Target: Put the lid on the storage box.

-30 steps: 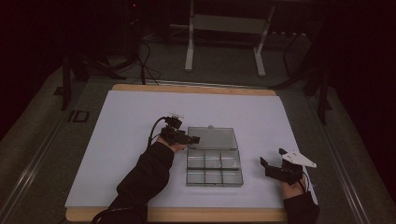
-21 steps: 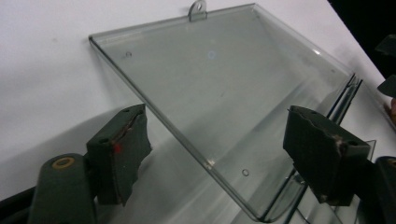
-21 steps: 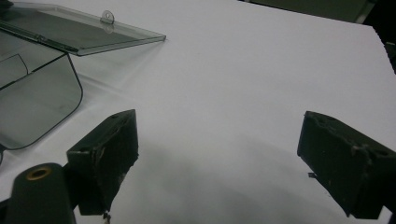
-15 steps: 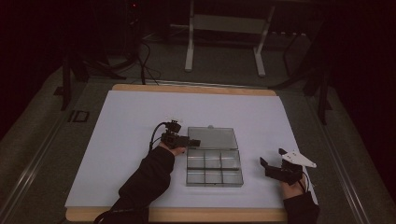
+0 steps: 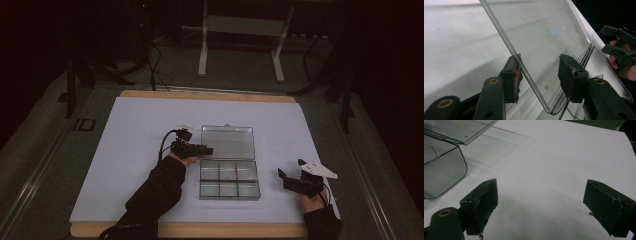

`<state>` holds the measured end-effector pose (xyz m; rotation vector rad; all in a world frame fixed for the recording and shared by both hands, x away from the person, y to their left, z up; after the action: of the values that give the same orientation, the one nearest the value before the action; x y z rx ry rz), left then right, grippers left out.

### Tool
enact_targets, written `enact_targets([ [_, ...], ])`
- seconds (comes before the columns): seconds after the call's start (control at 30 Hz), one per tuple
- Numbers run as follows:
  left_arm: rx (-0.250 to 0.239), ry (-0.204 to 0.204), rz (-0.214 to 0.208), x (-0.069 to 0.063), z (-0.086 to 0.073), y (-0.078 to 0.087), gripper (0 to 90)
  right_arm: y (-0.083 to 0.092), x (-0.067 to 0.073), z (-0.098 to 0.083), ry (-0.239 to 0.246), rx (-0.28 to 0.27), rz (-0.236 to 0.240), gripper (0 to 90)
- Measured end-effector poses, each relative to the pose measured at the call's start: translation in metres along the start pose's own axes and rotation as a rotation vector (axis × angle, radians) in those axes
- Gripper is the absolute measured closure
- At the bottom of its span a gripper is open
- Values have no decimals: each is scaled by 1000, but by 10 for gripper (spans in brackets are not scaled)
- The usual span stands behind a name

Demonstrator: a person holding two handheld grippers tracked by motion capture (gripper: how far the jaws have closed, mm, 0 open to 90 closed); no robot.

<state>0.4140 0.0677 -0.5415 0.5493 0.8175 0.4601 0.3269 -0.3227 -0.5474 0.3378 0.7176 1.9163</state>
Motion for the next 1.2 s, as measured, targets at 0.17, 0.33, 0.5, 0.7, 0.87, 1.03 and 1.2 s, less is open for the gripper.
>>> enact_targets([
  [0.17,-12,-10,-13,-1,1,5,638,0,0,1,3,9,2,122],
  [0.33,-22,-30,-27,-1,2,10,694,-5,-3,5,-29,55,39,122],
  [0.5,-29,-68,-23,-3,2,13,721,-6,2,19,-10,78,87,122],
  [0.7,-39,-111,-20,-6,1,17,757,-6,10,46,10,45,106,139],
  [0.87,-52,-126,-33,-5,0,18,772,-7,17,69,7,1,139,139],
  [1.03,-56,-141,-34,-6,0,19,784,-11,24,84,13,-15,147,128],
  [1.2,-57,-158,-25,-7,-1,20,789,-21,40,96,52,0,195,131],
])
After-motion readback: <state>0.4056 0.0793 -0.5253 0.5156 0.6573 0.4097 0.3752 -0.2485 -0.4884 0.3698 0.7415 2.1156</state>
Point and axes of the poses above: each handheld gripper's, and its own axes: y roughly backward along the jaws, z roughly out of its top, x roughly to its left, the point moved 3 cm from there along -y, roughly forward along the jaws, and after that the axes turned 9 degrees about x, right-handed, at the moved point
